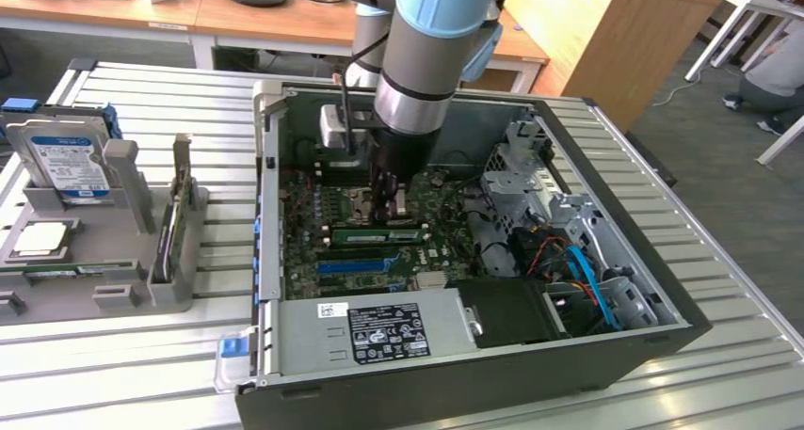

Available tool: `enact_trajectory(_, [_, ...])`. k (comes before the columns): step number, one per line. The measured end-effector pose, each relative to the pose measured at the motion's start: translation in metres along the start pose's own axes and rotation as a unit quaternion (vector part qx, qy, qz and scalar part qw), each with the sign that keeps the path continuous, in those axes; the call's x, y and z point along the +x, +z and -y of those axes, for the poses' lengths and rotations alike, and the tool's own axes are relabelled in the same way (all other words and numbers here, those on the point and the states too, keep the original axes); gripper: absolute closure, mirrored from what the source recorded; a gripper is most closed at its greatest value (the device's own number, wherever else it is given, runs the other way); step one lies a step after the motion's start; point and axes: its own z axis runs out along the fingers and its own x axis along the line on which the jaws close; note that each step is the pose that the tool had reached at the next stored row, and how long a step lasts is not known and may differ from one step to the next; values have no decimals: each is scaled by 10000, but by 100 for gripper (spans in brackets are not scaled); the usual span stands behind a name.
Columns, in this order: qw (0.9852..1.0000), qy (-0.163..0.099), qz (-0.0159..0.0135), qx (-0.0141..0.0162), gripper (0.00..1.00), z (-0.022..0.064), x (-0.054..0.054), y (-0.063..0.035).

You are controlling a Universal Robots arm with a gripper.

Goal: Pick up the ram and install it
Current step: 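Press down the ram until it locks into place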

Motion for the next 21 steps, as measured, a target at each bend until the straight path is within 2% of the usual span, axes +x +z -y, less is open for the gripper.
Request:
enact_trajectory(12, [10000, 0, 0, 3, 89, -150, -9, 4])
enact_trajectory(21, [10000, 1, 0, 3, 89, -175, -10, 5])
